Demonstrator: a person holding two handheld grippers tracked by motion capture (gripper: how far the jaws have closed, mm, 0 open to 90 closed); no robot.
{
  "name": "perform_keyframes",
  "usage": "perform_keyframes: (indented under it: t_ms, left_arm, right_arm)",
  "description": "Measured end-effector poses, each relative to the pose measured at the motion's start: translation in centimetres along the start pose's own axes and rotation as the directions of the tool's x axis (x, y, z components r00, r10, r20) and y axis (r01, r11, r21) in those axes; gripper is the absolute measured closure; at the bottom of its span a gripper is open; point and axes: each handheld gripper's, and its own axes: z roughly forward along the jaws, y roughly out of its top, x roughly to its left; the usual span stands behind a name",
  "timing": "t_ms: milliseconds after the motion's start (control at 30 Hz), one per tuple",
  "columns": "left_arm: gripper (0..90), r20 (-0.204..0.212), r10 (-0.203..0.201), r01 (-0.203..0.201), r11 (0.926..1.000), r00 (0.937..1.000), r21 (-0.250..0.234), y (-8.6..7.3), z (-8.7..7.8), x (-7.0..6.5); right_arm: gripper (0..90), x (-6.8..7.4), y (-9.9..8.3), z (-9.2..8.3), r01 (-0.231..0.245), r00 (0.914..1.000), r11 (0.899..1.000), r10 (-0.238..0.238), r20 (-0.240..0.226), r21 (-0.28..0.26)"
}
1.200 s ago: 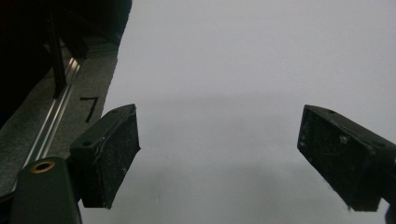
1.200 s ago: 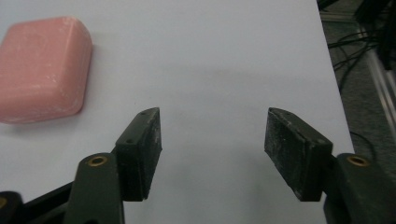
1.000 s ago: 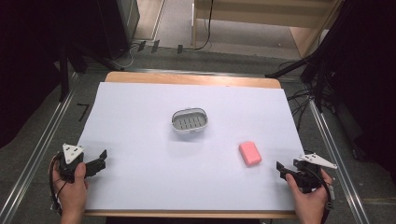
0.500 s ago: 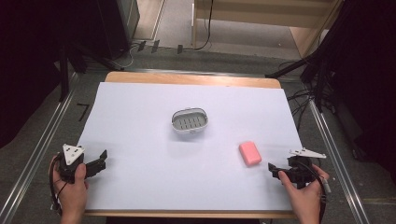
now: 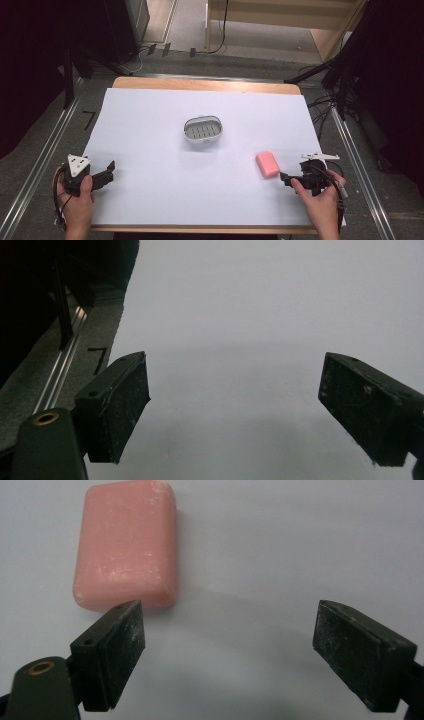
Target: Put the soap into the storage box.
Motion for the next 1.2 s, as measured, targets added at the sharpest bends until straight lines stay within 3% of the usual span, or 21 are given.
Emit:
perform_keyframes:
  t_ms: [167,400,600,1200]
  left_arm:
    - [13.6,-0.001,0.003,-0.003,1.0000,1.0000,0.001,0.0,0.0,0.0]
    - [13.6,0.001,0.002,-0.002,1.0000,1.0000,0.001,0.0,0.0,0.0]
    - [13.6,0.001,0.002,-0.002,1.0000,1.0000,0.005,0.0,0.0,0.0]
    - [13.6,-0.002,0.005,-0.005,0.9999,1.0000,0.011,0.0,0.1,-0.1]
  right_arm:
    - [13.9,0.8,0.8,0.3,0.012,0.9999,1.000,-0.011,-0.004,0.020]
    - [13.7,1.8,1.9,0.8,-0.014,0.9998,1.000,0.015,-0.012,0.020]
    - [13.6,3.1,2.6,1.6,0.003,0.9997,1.000,-0.002,-0.023,0.030]
    - [14.5,5.6,3.4,4.0,0.018,0.9997,0.997,-0.017,-0.020,0.076]
